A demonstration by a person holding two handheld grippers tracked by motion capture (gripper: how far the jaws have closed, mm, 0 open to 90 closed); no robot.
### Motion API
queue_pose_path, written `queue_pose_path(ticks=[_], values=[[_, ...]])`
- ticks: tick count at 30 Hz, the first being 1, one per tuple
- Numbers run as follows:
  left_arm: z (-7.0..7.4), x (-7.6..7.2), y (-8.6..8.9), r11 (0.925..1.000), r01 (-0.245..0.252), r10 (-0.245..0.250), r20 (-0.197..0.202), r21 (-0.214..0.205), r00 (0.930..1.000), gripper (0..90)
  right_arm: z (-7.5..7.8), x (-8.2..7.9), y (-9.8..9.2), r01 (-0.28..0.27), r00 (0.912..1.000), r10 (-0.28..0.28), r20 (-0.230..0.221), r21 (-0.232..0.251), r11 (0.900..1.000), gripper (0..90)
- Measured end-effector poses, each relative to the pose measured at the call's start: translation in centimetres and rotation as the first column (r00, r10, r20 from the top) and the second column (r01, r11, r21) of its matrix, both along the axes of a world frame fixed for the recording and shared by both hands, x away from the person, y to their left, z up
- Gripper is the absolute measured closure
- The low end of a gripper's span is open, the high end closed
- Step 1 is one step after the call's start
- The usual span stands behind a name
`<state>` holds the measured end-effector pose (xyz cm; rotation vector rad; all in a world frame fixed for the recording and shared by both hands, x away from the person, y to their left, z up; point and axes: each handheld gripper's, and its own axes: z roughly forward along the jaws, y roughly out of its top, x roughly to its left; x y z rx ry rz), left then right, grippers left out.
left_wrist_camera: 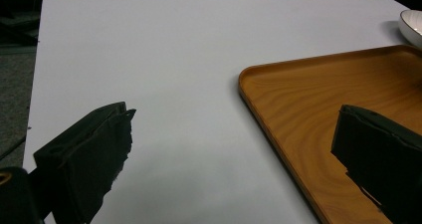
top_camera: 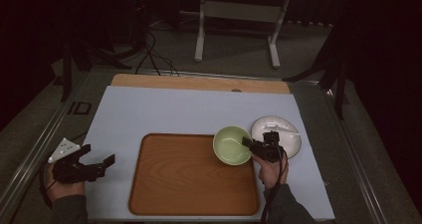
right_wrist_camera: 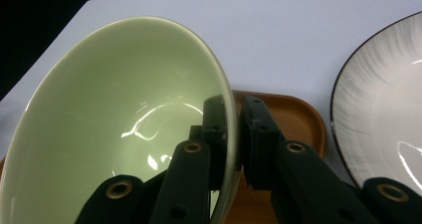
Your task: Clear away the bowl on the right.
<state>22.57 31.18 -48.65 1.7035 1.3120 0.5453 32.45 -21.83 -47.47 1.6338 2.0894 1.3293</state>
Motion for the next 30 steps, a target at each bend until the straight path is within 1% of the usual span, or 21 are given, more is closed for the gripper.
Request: queue_pose_path(ticks=[13,22,28,30], values=[[0.0,0.0,0.0,1.0000,-0.001,0.001,0.002,-0.005,1.0000,2.6,-0.1,-0.4,1.4,-0.048,0.9988,0.048,-0.002,-0.004,0.9988,81.8],[0.0,-0.1,0.0,1.0000,-0.001,0.001,0.003,-0.005,1.0000,2.6,-0.1,-0.7,2.1,-0.070,0.9975,0.070,-0.006,0.001,0.9975,81.8],[0.0,-0.1,0.1,1.0000,-0.005,0.005,0.002,-0.006,1.0000,2.6,-0.2,-1.0,2.6,-0.091,0.9958,0.091,-0.008,0.000,0.9959,81.8],[0.0,-0.1,0.1,1.0000,-0.006,0.006,0.002,-0.006,1.0000,2.6,-0.3,-1.1,3.1,-0.104,0.9945,0.104,-0.011,0.001,0.9946,81.8]])
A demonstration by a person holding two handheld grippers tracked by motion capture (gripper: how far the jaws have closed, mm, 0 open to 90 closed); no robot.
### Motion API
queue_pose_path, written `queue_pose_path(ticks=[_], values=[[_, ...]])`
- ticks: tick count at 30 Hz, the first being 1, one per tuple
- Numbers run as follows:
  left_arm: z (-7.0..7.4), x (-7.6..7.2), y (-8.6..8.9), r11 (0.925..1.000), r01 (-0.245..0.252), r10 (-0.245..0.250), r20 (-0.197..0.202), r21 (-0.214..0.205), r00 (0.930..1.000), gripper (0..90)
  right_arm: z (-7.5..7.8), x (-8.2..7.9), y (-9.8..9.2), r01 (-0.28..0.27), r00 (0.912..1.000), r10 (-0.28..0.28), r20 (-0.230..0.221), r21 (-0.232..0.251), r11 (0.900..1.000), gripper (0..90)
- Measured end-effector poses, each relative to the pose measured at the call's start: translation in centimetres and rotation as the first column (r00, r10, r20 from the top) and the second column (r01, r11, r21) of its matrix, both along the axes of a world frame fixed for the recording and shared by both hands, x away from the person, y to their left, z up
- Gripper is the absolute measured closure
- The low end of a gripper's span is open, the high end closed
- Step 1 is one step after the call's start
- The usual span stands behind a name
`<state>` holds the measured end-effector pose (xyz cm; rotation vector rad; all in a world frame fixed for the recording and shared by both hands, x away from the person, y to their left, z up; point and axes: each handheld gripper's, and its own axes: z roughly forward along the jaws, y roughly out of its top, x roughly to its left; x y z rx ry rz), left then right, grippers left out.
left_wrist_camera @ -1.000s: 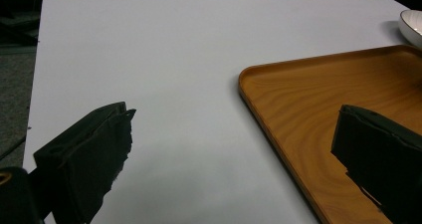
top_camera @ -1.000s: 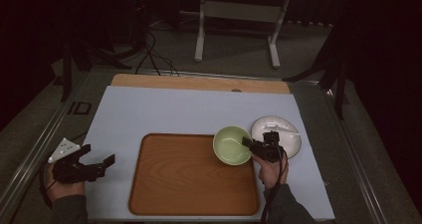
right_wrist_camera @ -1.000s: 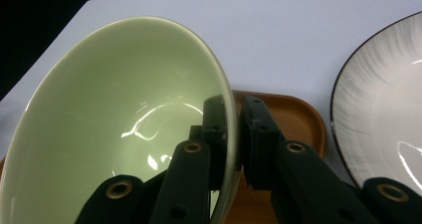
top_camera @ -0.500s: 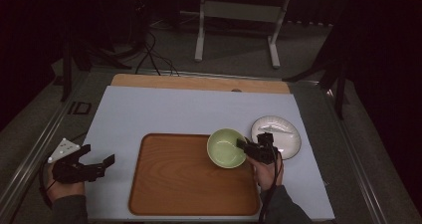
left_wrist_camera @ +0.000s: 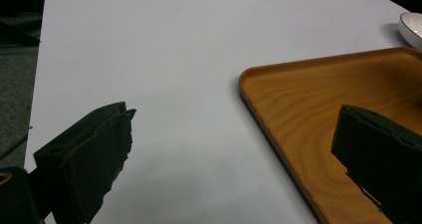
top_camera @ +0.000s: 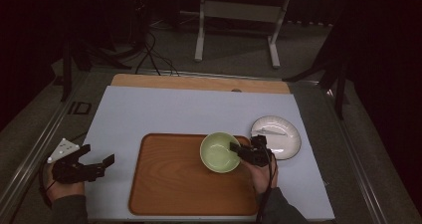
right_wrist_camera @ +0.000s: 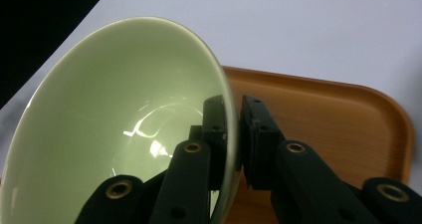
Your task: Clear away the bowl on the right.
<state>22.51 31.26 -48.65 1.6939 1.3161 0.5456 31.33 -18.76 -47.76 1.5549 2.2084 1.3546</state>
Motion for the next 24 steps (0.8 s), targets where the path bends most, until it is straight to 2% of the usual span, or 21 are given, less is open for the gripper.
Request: queue_pose_path(ticks=[24], values=[[0.1,-0.1,0.0,1.0000,0.000,0.000,0.004,0.005,1.0000,2.6,-0.9,-0.8,3.2,-0.074,0.9973,0.074,-0.008,-0.033,0.9967,81.8]])
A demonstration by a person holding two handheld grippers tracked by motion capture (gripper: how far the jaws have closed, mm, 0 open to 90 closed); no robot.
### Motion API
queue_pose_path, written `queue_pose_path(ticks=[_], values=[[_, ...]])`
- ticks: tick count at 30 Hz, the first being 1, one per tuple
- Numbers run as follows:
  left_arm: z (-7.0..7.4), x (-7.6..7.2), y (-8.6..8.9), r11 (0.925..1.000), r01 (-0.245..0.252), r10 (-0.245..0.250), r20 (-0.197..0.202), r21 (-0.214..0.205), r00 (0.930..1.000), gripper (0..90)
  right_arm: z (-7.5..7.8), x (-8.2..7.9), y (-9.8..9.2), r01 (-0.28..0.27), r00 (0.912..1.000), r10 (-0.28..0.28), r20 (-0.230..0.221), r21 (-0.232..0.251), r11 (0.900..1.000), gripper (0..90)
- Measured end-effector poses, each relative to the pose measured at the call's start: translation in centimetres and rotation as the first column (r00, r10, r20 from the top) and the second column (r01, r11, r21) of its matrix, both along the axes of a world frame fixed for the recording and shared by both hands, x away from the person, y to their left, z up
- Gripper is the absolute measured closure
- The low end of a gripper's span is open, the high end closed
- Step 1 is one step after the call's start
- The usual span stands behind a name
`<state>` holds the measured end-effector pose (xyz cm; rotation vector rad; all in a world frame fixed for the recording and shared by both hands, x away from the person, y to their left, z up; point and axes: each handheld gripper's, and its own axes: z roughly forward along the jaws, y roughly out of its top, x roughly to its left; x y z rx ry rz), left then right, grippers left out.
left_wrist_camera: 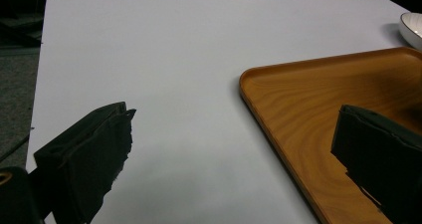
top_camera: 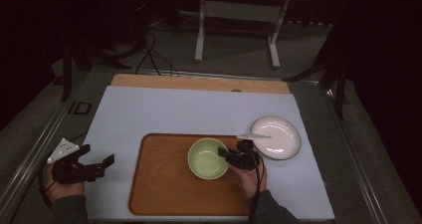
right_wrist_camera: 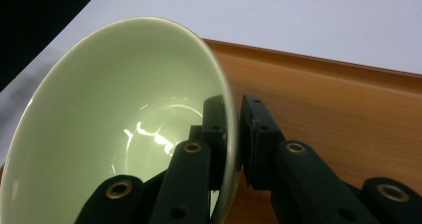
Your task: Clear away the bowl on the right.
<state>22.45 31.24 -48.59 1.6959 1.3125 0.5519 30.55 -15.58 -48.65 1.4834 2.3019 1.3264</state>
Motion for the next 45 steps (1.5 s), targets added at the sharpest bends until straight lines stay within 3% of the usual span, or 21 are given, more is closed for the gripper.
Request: queue_pose_path(ticks=[25,45], values=[[0.1,-0.1,0.0,1.0000,-0.003,0.003,0.005,-0.002,1.0000,2.7,-2.2,-0.2,2.1,-0.053,0.9974,0.051,-0.052,-0.051,0.9973,81.7],[0.1,-0.1,0.1,1.0000,-0.006,0.006,0.006,-0.003,1.0000,2.7,-2.8,-0.1,2.8,-0.087,0.9938,0.083,-0.074,-0.052,0.9949,81.2]])
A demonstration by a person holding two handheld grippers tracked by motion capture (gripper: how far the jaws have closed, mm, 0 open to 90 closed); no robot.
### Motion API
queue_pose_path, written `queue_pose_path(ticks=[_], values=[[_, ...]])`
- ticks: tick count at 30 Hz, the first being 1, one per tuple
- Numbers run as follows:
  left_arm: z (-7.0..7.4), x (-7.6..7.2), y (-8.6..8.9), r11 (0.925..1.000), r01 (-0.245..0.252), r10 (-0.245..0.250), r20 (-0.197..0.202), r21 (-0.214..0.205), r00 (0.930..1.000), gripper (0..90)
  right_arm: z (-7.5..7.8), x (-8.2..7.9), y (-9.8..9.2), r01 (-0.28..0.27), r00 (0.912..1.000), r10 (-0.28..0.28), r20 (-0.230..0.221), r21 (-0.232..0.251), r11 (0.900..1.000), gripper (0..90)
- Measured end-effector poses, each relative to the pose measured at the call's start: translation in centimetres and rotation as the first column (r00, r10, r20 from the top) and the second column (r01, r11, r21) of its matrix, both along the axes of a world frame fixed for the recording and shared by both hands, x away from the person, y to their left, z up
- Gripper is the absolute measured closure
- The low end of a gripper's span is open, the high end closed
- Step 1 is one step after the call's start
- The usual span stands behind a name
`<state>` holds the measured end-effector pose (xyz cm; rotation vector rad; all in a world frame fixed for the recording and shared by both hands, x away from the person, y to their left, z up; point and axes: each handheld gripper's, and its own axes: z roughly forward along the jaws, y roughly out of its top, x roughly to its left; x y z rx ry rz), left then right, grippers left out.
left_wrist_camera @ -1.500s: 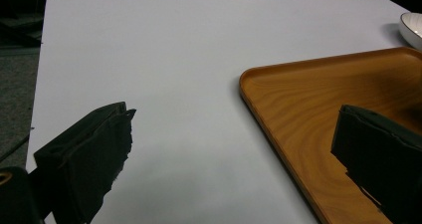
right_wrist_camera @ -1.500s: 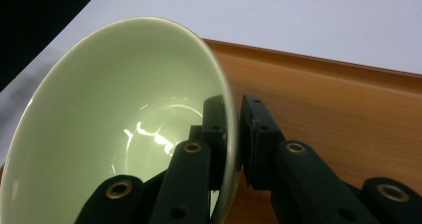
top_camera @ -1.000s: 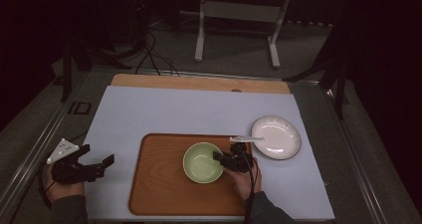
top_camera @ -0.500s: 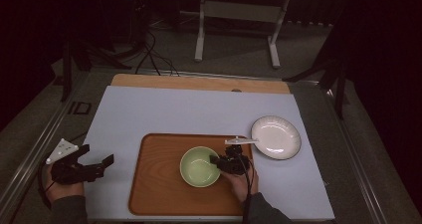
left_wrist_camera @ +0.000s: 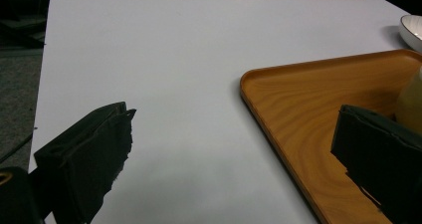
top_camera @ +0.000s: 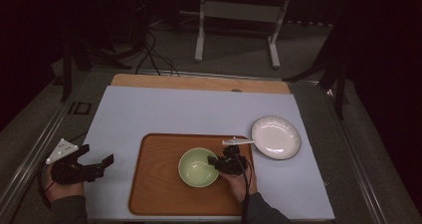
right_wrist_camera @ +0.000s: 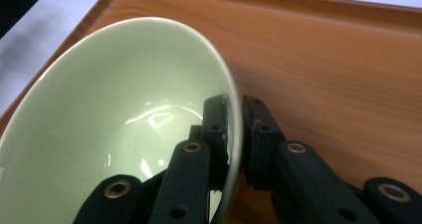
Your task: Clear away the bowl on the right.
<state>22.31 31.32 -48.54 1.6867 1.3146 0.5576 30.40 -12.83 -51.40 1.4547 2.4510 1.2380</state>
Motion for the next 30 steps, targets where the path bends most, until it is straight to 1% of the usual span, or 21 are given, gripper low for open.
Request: queue_pose_path(ticks=[5,7,8,12,13,14,16,17,19,25,30], values=[[0.0,0.0,0.0,1.0000,-0.004,0.004,0.000,-0.003,1.0000,2.7,-0.1,0.0,0.1,-0.010,0.9999,0.010,0.003,0.005,0.9999,79.0],[0.0,0.0,0.0,1.0000,-0.004,0.004,0.000,-0.004,1.0000,2.7,-0.2,0.0,0.0,-0.016,0.9999,0.016,0.006,0.017,0.9997,74.7],[0.0,0.0,0.0,1.0000,-0.003,0.003,0.000,-0.002,1.0000,2.7,-0.1,-0.1,0.0,-0.019,0.9997,0.019,0.016,0.011,0.9998,72.3],[0.0,0.0,0.0,1.0000,-0.002,0.002,0.000,0.000,1.0000,2.7,0.7,-0.6,0.5,-0.049,0.9949,0.053,0.085,-0.055,0.9973,60.0],[0.0,0.0,0.0,1.0000,-0.003,0.003,0.000,0.000,1.0000,2.7,1.0,-0.9,0.8,-0.049,0.9911,0.061,0.118,-0.098,0.9940,54.9],[0.0,0.0,0.0,1.0000,-0.005,0.005,0.000,-0.001,1.0000,2.7,1.0,-0.9,0.8,-0.049,0.9911,0.061,0.118,-0.098,0.9940,54.9],[0.0,0.0,0.0,1.0000,-0.007,0.007,0.001,-0.004,1.0000,2.7,1.2,-1.0,0.8,-0.046,0.9890,0.062,0.134,-0.118,0.9920,50.4],[0.0,0.0,0.0,1.0000,-0.007,0.007,0.001,-0.004,1.0000,2.7,1.3,-1.1,0.8,-0.043,0.9875,0.061,0.145,-0.124,0.9913,46.7],[0.0,0.0,0.0,1.0000,-0.005,0.005,-0.001,-0.001,1.0000,2.7,1.7,-1.2,0.6,-0.024,0.9835,0.049,0.174,-0.145,0.9891,43.3],[0.0,0.1,-0.1,1.0000,-0.001,0.001,-0.002,0.004,1.0000,2.7,3.5,-1.6,-0.6,0.032,0.9694,0.001,0.246,-0.131,0.9909,36.7],[-0.1,0.1,-0.2,1.0000,0.002,-0.002,-0.003,0.006,1.0000,2.7,4.5,-1.5,-2.2,0.073,0.9604,-0.044,0.275,-0.098,0.9925,35.4]])
